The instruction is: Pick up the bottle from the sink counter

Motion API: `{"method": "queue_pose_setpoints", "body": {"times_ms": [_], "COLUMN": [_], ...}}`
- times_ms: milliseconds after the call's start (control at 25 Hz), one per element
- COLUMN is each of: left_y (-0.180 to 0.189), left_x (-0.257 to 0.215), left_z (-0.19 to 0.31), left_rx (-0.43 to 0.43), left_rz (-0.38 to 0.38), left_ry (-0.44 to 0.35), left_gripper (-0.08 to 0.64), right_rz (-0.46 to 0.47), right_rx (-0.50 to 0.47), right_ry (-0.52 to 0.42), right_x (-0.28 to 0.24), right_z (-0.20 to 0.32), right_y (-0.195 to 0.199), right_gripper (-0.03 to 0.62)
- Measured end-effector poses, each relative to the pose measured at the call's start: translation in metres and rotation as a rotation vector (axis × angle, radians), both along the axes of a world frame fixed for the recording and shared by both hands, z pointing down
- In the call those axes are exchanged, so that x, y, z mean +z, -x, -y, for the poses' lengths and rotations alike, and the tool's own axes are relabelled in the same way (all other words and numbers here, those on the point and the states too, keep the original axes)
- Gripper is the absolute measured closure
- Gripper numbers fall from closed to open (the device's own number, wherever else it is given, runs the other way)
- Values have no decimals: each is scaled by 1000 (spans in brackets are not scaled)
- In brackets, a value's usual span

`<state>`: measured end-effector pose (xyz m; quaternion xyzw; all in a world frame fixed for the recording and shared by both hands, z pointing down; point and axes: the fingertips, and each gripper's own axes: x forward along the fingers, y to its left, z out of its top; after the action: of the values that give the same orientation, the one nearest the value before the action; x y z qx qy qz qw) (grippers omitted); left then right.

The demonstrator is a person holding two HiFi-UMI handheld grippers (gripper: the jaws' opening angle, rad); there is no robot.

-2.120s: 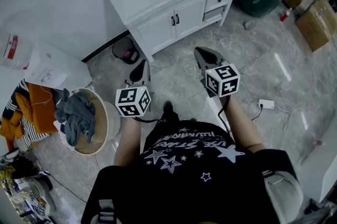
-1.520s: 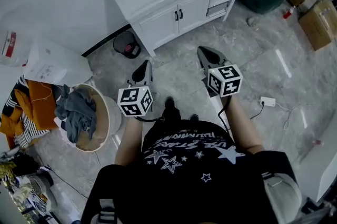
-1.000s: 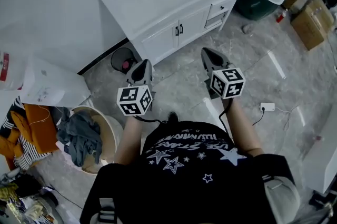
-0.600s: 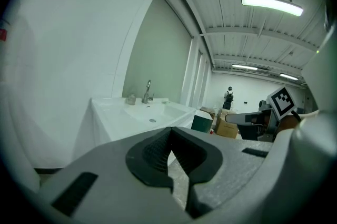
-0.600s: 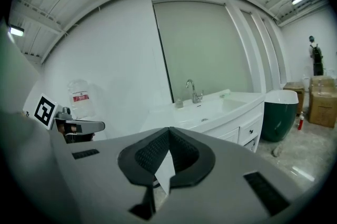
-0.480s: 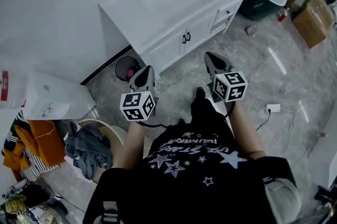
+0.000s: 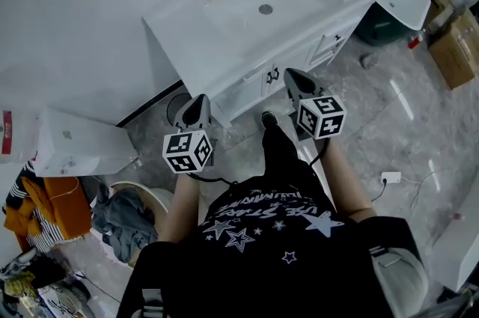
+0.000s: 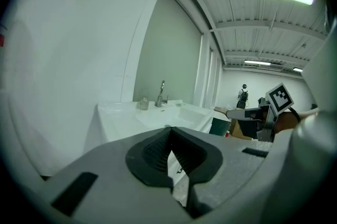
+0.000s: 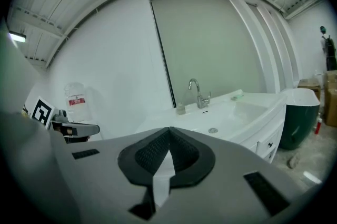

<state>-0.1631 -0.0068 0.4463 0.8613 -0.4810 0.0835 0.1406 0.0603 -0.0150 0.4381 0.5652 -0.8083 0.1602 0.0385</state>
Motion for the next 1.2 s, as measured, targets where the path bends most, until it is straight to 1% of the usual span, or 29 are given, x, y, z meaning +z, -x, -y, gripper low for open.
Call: {"method": "queue_pose_setpoints", "body": {"times_ms": [400,560,760,960,1200], "left_y": [-36,-43,-56,-69,-74], "left_x": [-15,-23,-30,-31,-38], "left_z": [117,162,210,260,311], "left_rx": [-91,-134,-162,-170,-199], "left_rz": [11,18,25,11,-3], "left_ry": [5,3,-5,-4,-44], "left_gripper": [552,551,551,551,551], "right_rz": [8,18,27,25,12], "right_rx": [-102,-135,-166,-190,-224], "right_ry": [14,8,11,40,70], "right_x": [-8,-15,-16,-9,0], "right_z": [143,197,246,293,339], "right_y": [-33,-43,-54,-61,-65], "right_gripper": [586,586,586,586,586]}}
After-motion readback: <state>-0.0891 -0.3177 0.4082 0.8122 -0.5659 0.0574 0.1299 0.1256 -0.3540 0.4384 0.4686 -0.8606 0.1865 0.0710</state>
